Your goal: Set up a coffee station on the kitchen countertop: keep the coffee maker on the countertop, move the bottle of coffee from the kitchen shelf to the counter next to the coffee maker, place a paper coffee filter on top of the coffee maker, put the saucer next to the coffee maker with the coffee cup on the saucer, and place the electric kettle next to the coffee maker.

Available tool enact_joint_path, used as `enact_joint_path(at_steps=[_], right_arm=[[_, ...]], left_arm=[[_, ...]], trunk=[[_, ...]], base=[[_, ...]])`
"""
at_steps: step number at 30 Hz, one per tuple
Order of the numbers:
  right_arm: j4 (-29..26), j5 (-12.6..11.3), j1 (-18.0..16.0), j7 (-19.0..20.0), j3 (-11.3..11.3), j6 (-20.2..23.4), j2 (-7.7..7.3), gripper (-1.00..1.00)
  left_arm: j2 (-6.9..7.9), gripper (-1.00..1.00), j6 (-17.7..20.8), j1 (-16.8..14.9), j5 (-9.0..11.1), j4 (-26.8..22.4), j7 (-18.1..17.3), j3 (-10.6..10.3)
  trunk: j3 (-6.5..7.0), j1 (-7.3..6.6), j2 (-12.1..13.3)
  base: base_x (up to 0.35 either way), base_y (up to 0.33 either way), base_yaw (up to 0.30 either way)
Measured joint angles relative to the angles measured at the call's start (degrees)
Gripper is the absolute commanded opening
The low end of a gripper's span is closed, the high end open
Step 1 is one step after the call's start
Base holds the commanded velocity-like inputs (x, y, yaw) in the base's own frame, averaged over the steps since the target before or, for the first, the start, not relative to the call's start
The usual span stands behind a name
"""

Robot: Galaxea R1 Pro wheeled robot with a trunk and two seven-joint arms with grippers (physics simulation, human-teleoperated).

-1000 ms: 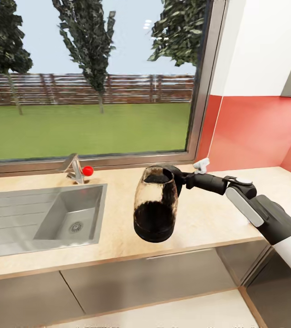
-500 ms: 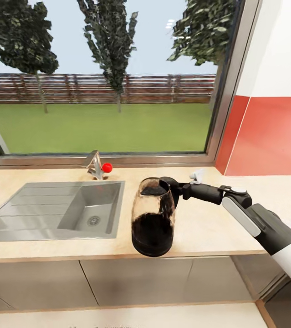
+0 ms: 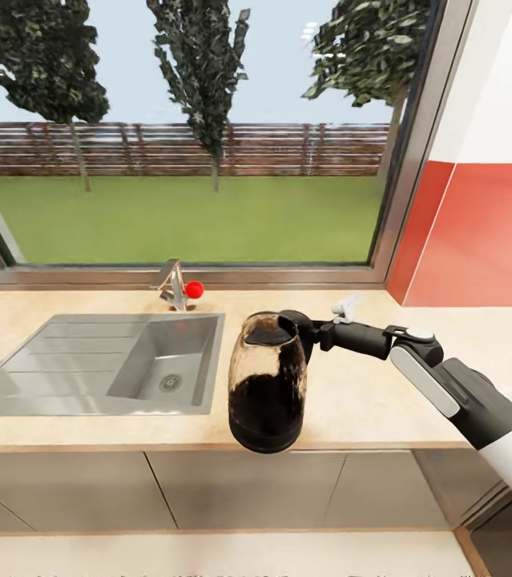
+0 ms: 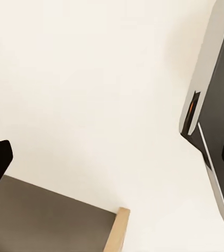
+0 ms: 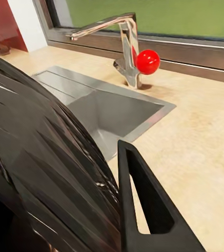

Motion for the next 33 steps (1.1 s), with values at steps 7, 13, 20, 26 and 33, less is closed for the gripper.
enact_joint_path(at_steps=[7,13,20,26,33], right_arm=[[-0.06,0.02,0.13,0.0,-0.02,-0.01,0.01,-1.0],[-0.02,0.02,0.14,0.0,-0.05,-0.03,0.0,-1.0],[-0.1,0.0,0.14,-0.05,-0.04,-0.09,0.03,-1.0],[-0.07,0.01,0.14,-0.09,-0.06,-0.09,0.09,-1.0],[-0.02,0.03,0.14,-0.03,-0.11,-0.11,-0.03,-1.0]], left_arm=[[-0.53,1.0,-0.06,0.05,-0.04,-0.01,-0.02,-0.07],[-0.53,1.0,-0.25,0.03,0.03,-0.01,0.0,-0.07],[-0.49,1.0,-0.29,0.0,0.1,-0.01,0.0,-0.14],[-0.48,1.0,-0.29,-0.01,0.12,-0.01,0.0,-0.15],[-0.48,1.0,-0.3,-0.01,0.13,0.05,0.0,0.0]], trunk=[[-0.58,0.0,0.0],[-0.95,0.0,0.0],[-1.32,-0.02,-0.01],[-1.63,-0.03,-0.01],[-1.78,-0.03,-0.01]], base=[[0.0,0.0,0.145],[0.0,0.0,0.212],[0.071,0.0,0.237],[0.262,0.0,0.24],[0.283,0.021,0.055]])
